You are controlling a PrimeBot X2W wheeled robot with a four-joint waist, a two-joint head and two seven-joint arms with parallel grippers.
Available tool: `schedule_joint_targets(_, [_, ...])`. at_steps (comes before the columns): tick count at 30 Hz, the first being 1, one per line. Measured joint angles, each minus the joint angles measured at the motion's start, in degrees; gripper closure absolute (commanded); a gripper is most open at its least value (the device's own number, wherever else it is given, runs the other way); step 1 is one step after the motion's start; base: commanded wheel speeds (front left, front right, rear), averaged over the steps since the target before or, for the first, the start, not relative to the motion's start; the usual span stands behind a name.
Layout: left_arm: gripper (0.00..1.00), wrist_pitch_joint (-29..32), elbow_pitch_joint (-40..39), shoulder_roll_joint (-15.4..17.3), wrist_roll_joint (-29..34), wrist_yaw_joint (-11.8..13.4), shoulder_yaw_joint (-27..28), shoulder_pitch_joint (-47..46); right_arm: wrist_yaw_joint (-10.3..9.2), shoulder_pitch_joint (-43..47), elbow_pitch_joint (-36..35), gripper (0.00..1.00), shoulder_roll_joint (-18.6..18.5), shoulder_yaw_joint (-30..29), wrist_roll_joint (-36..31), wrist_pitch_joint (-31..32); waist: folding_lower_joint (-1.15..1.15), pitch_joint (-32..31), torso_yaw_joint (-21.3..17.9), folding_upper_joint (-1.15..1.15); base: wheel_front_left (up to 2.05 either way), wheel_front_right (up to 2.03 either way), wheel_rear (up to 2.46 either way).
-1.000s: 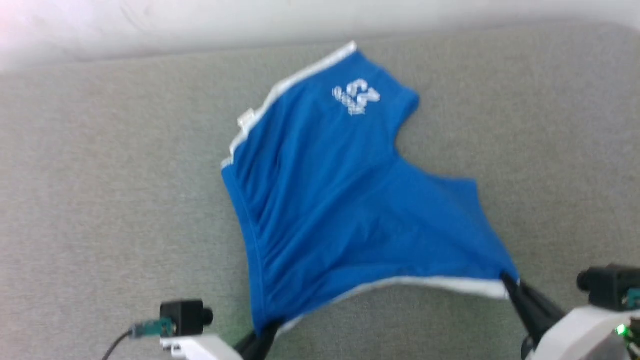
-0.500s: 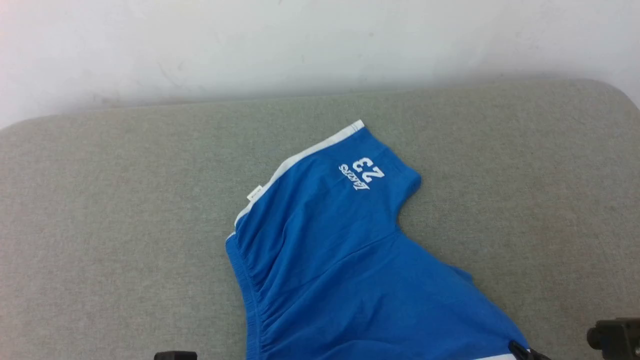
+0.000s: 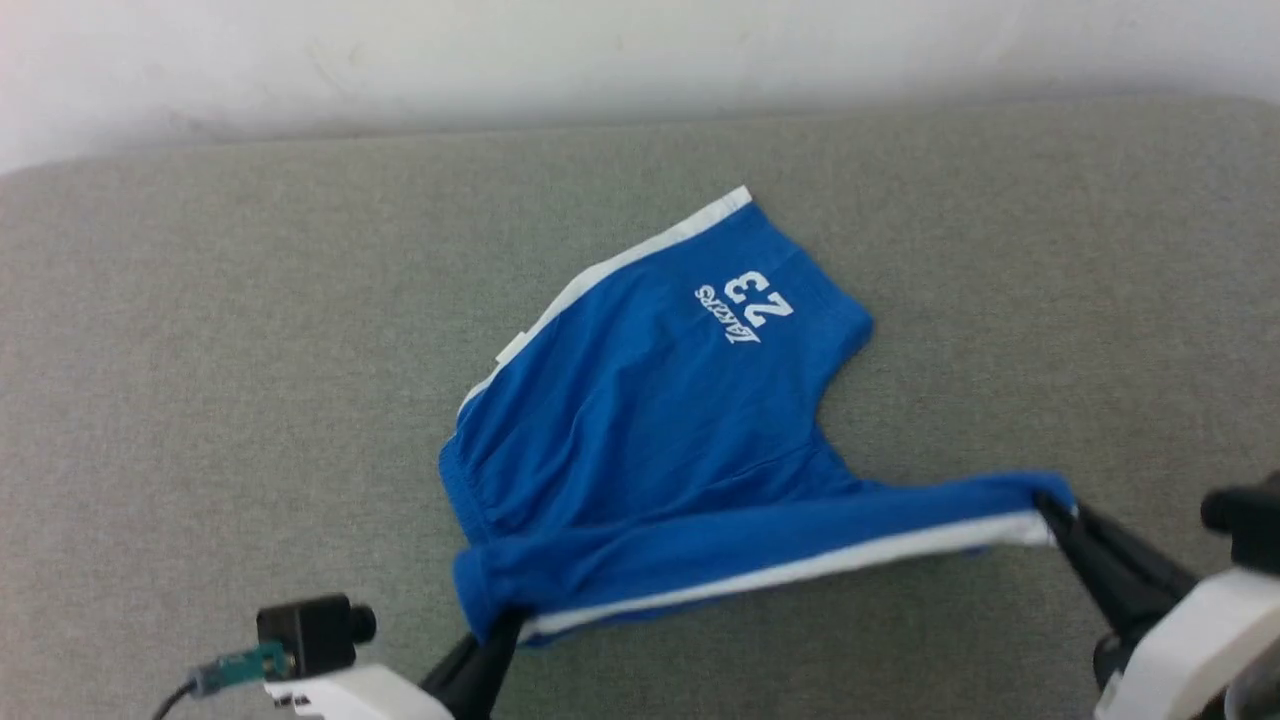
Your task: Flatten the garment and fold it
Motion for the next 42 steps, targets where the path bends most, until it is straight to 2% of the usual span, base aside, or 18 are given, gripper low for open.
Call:
schedule_joint_targets(6, [1.00, 0.0, -1.5, -2.1, 1.0, 3.0, 0.7, -7.0, 0.00, -13.1, 1.8, 1.00, -6.7, 2.2, -0.7, -0.3, 0.01, 3.8, 1.4, 0.00, 0.00, 0.00, 0.00])
schedule_joint_targets(12, [1.00, 3.2, -2.1, -2.7, 3.0, 5.3, -0.4, -14.8, 0.00, -27.8, 6.0, 1.00, -13.0, 7.6, 0.0, 3.3, 0.01, 7.2, 3.9, 0.00, 0.00, 0.00, 0.00])
schedule_joint_targets(19, [1.00, 5.6, 0.2, -3.5, 4.4, 6.4, -1.4, -24.1, 0.01, -45.5, 15.2, 1.00, -17.1, 16.8, 0.9, 5.9, 0.01, 11.6, 7.1, 0.00, 0.00, 0.00, 0.00])
schedule_joint_targets(30, [1.00, 3.8, 5.9, -7.0, 4.5, 6.9, -1.2, -32.8, 0.01, -64.9, 34.4, 1.00, -17.2, 27.5, -1.9, 2.0, 0.00, 18.7, 10.3, 0.00, 0.00, 0.00, 0.00])
schedule_joint_targets(42, [1.00, 2.1, 12.0, -9.2, 3.7, 6.9, -2.4, -36.9, 0.01, -71.4, 50.6, 1.00, -14.5, 34.6, -1.8, -4.6, -0.01, 23.3, 13.0, 0.00, 0.00, 0.00, 0.00])
